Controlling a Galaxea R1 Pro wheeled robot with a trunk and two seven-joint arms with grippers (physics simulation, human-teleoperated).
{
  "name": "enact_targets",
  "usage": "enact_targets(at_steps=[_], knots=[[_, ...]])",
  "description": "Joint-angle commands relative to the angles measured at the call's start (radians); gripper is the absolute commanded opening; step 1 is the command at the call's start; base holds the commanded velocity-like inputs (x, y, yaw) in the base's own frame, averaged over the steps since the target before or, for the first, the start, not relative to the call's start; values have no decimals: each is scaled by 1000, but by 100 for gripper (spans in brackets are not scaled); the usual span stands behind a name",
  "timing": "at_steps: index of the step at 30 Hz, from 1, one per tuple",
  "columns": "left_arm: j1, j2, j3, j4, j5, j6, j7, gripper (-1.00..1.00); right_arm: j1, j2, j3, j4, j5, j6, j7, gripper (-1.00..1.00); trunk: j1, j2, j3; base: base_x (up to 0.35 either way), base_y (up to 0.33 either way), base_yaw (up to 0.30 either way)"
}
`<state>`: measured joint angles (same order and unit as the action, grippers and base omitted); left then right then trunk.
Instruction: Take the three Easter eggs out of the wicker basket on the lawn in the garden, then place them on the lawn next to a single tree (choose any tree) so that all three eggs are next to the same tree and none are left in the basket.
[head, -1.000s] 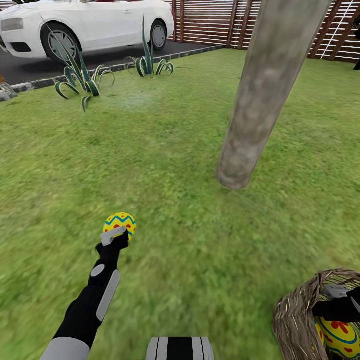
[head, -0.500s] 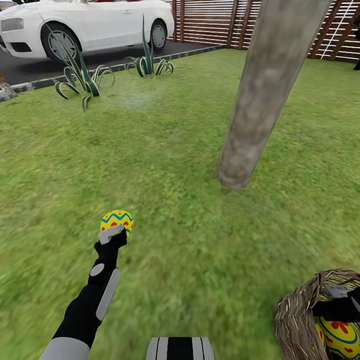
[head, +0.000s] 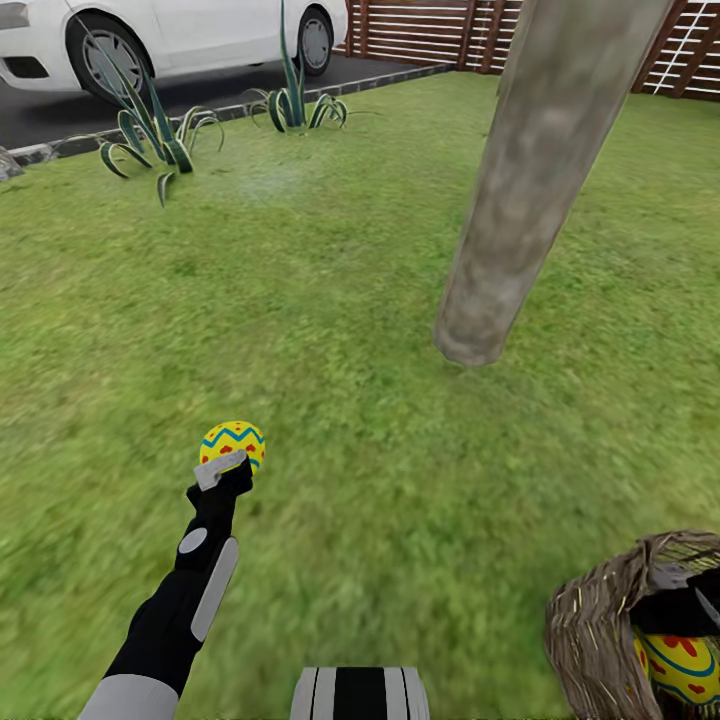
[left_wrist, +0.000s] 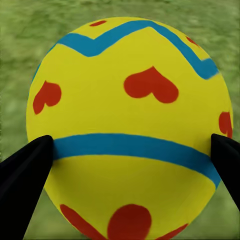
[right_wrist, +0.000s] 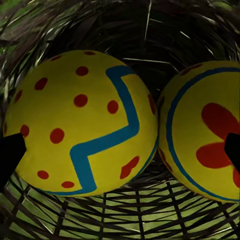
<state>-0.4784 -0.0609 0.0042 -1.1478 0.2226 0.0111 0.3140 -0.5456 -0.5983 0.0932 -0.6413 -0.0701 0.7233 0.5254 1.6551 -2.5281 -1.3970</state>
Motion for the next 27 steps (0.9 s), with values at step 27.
enact_targets(at_steps=[27], knots=[[0,-9,-7,73,0,-54,2,-100,-1,31,5,-44,-5,24,1,100,5,-3,-47,0,0,0]])
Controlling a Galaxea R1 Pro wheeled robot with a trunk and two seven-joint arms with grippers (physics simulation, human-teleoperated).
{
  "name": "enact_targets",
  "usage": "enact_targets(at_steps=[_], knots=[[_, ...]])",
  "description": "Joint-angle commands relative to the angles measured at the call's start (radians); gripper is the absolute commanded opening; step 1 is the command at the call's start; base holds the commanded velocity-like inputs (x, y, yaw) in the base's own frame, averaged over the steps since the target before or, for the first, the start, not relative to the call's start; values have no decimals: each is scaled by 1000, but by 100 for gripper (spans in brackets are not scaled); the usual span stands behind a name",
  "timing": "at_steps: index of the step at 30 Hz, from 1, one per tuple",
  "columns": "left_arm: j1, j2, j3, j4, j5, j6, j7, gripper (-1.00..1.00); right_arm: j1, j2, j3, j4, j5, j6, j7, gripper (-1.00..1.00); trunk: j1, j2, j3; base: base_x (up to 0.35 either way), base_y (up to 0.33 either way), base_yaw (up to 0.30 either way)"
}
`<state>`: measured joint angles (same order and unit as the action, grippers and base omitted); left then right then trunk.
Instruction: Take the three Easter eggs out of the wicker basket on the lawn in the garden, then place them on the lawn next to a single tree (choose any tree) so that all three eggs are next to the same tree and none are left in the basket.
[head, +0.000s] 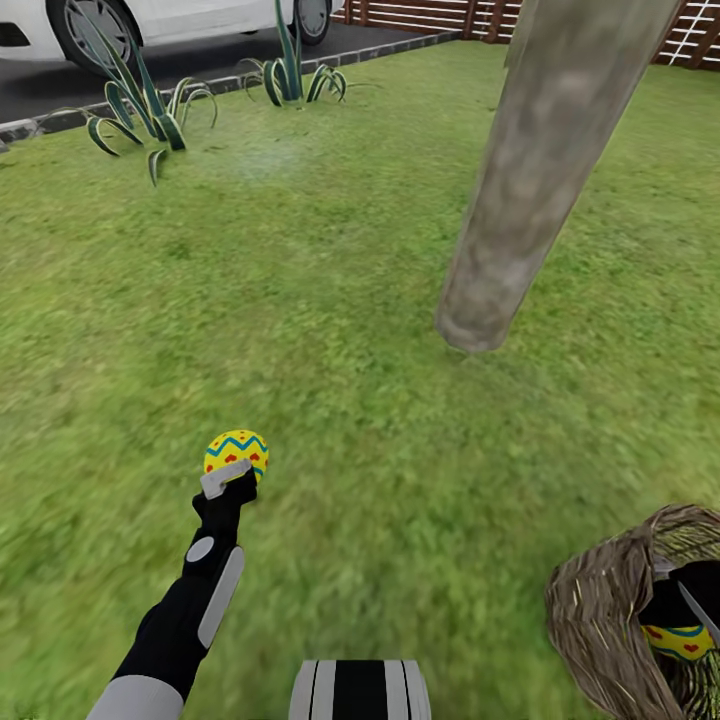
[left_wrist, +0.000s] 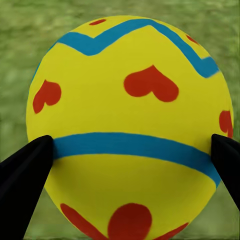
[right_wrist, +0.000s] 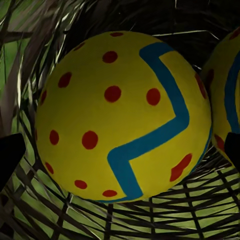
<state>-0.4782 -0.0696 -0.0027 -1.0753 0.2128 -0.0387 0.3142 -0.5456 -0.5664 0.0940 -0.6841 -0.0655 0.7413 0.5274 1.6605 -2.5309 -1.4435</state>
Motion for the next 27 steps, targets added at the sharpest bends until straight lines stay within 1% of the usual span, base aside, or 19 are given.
enact_targets(at_steps=[1,4,8,13,16,26,27], knots=[[0,0,0,1,10,-4,2,-100,-1,-2,4,-1,-10,6,-1,100,0,0,-1,0,0,0],[0,-1,0,1,10,-4,2,-100,-1,-1,4,-1,-10,6,-1,100,0,0,-1,0,0,0],[0,-1,0,2,10,-4,2,-100,-1,0,4,-23,-8,6,-1,100,2,-1,-16,0,0,0],[0,-1,-1,3,9,-4,2,-100,-1,0,4,-28,-8,6,-1,100,4,-2,-36,0,0,0],[0,-7,-1,3,10,-4,2,-100,-1,0,5,-28,-8,6,-1,100,4,-2,-36,0,0,0],[0,-10,-1,3,8,-6,2,-100,-1,0,6,-28,-8,6,-1,100,8,-5,-74,0,0,0],[0,-12,-2,3,8,-7,2,-100,-1,1,6,-28,-9,6,-1,100,8,-5,-74,0,0,0]])
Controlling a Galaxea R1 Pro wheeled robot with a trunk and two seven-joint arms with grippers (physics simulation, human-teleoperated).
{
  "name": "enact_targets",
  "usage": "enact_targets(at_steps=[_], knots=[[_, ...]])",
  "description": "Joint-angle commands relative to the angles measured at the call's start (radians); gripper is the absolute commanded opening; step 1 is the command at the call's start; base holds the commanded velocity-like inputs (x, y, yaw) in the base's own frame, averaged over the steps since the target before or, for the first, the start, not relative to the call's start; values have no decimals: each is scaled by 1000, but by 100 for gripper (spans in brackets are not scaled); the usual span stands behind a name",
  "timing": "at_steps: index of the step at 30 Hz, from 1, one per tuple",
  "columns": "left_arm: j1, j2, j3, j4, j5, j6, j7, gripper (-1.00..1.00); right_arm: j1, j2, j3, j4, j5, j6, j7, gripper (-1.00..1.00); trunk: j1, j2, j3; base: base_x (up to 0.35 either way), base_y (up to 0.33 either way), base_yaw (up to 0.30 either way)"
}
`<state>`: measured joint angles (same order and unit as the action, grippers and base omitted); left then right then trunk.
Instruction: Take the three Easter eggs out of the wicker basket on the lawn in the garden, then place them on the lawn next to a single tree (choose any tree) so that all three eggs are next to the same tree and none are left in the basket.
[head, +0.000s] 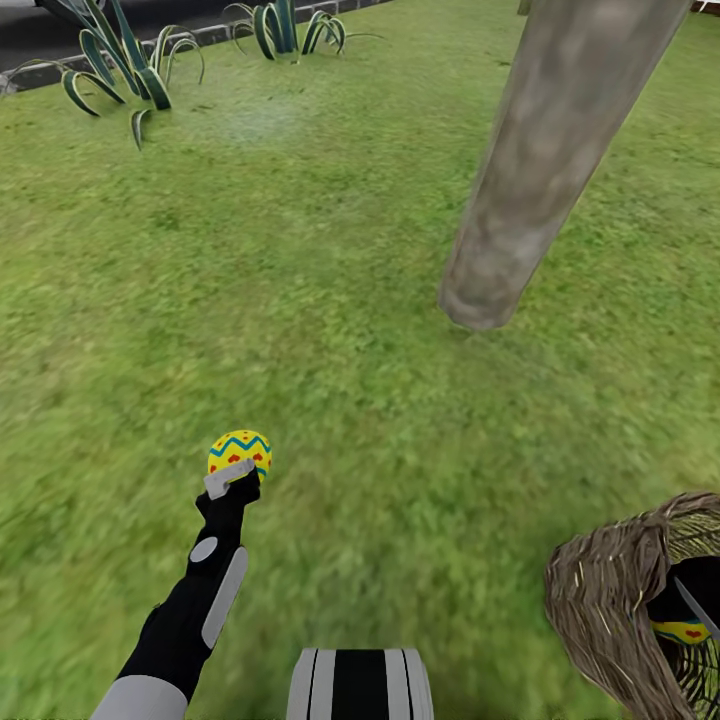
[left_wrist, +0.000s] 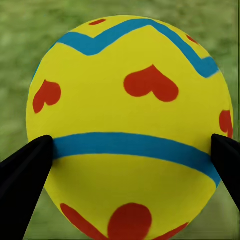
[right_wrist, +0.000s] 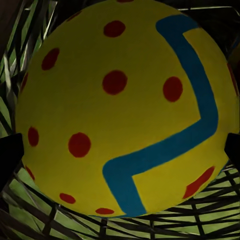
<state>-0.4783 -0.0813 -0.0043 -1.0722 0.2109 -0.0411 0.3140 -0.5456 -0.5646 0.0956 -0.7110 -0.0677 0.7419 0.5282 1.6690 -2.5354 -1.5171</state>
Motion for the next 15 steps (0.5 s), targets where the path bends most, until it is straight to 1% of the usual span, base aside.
enact_targets(at_steps=[1,2,4,6,13,14,15], knots=[[0,0,-25,0,10,-5,2,-100,0,-1,4,-1,-7,5,-2,100,0,0,-1,0,0,0],[0,0,-45,0,11,-5,2,-100,0,-1,4,-1,-7,5,-2,100,0,0,-1,0,0,0],[0,0,-57,0,12,-5,2,-100,0,-1,4,-1,-6,5,-2,100,0,0,-1,0,0,0],[0,1,-57,1,17,-5,2,-100,0,-2,4,-1,-5,5,-2,100,0,0,-4,0,0,0],[0,0,-57,1,15,-6,3,-100,0,-3,3,-1,-4,5,-2,100,0,0,-4,0,0,0],[0,0,-57,1,15,-10,3,-100,0,-3,3,-1,-4,5,-2,-100,0,0,-4,0,0,0],[0,0,-57,1,15,-19,3,-100,0,-3,3,-1,-3,5,-2,-100,0,0,-4,0,0,0]])
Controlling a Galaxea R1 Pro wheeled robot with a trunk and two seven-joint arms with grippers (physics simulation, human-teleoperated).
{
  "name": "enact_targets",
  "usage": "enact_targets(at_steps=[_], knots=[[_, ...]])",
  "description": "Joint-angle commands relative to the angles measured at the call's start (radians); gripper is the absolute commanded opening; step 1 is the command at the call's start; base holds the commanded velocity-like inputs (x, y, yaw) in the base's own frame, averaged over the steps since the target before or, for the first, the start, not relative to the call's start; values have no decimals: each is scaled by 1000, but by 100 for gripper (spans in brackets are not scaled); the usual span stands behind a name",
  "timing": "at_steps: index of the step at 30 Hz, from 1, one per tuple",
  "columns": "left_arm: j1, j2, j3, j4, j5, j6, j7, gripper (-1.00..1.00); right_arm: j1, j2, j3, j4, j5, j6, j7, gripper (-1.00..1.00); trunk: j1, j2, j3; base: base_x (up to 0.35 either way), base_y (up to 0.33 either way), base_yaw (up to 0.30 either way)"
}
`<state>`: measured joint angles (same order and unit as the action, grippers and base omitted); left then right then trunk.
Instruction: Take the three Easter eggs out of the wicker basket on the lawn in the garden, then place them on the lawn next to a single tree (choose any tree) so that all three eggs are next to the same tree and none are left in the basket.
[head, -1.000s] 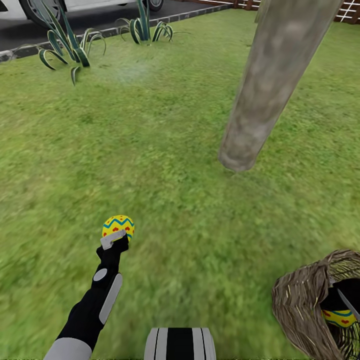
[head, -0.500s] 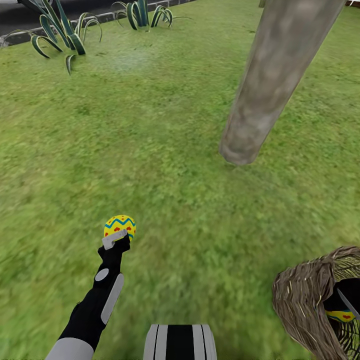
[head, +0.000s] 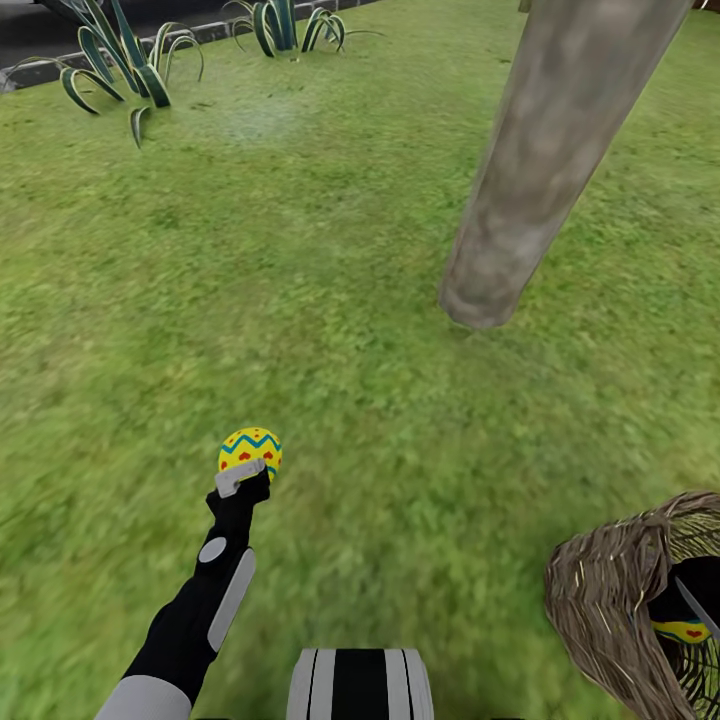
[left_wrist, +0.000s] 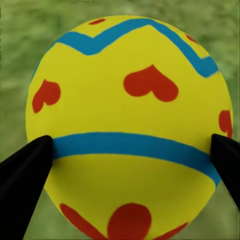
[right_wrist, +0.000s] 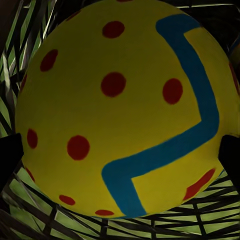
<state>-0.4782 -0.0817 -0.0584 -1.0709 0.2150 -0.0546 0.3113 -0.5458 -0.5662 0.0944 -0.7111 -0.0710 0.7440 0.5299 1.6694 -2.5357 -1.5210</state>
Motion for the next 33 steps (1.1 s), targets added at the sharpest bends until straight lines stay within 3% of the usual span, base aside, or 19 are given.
enact_targets(at_steps=[1,9,29,33], knots=[[0,1,-3,0,11,-11,5,-100,0,-1,4,-1,2,3,-4,-100,0,0,-1,0,0,0],[0,0,-4,39,13,-14,5,-100,0,-1,4,-1,-1,3,-4,-100,0,0,-1,0,0,0],[0,2,-1,41,18,-11,5,-100,0,-1,4,-1,-1,3,-5,-100,0,0,-1,0,0,0],[0,1,-4,44,14,-11,5,-100,0,-1,4,-1,-1,3,-5,-100,-2,1,15,0,0,0]])
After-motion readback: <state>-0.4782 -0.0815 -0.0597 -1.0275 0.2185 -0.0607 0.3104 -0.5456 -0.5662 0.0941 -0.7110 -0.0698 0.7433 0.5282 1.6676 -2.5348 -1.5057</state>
